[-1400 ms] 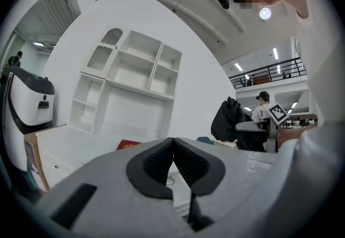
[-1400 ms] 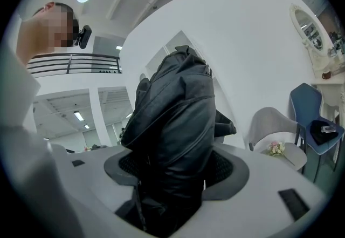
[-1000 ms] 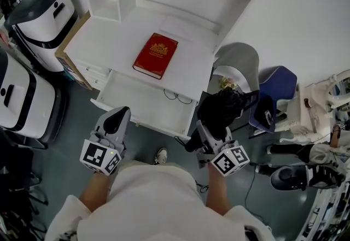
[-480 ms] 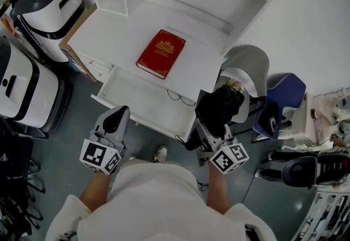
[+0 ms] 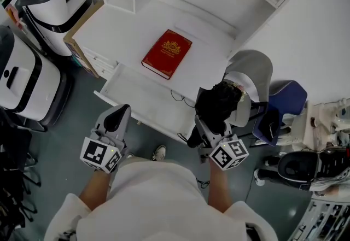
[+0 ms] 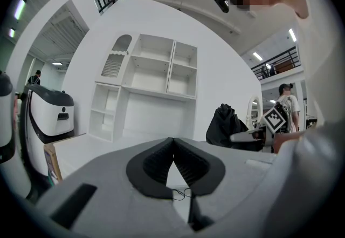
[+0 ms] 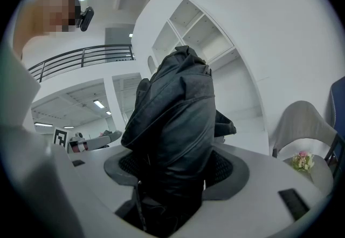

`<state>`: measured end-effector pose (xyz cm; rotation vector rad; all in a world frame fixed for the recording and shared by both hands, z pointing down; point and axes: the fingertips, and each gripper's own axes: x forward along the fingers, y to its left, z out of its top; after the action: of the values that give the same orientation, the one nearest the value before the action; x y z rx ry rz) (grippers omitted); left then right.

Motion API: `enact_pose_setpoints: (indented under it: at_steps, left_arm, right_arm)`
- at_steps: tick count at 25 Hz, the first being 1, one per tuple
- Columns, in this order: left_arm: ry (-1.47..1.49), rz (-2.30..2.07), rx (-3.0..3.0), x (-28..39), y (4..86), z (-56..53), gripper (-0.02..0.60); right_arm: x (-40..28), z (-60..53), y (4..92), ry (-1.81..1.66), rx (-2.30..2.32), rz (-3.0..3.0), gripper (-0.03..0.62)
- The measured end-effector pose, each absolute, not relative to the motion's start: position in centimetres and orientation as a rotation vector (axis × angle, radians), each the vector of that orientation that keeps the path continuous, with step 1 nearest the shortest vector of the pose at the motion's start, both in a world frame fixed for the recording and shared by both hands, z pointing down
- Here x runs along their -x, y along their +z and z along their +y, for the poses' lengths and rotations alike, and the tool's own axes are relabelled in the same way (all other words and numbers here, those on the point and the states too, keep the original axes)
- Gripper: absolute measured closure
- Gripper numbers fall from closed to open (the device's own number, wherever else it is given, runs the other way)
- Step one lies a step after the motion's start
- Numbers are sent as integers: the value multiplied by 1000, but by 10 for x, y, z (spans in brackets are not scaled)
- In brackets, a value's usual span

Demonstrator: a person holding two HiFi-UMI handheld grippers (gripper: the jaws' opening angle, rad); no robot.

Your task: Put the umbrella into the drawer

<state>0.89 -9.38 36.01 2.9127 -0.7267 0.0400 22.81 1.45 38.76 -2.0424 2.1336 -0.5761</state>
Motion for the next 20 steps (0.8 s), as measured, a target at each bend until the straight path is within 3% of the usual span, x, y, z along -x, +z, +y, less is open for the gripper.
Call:
enact_pose_setpoints:
  at_steps: [20]
  left_arm:
    - [41, -932, -2834, 20, 366, -105, 566]
  right_arm:
    - [-220, -47, 463, -747, 2040, 2384, 299]
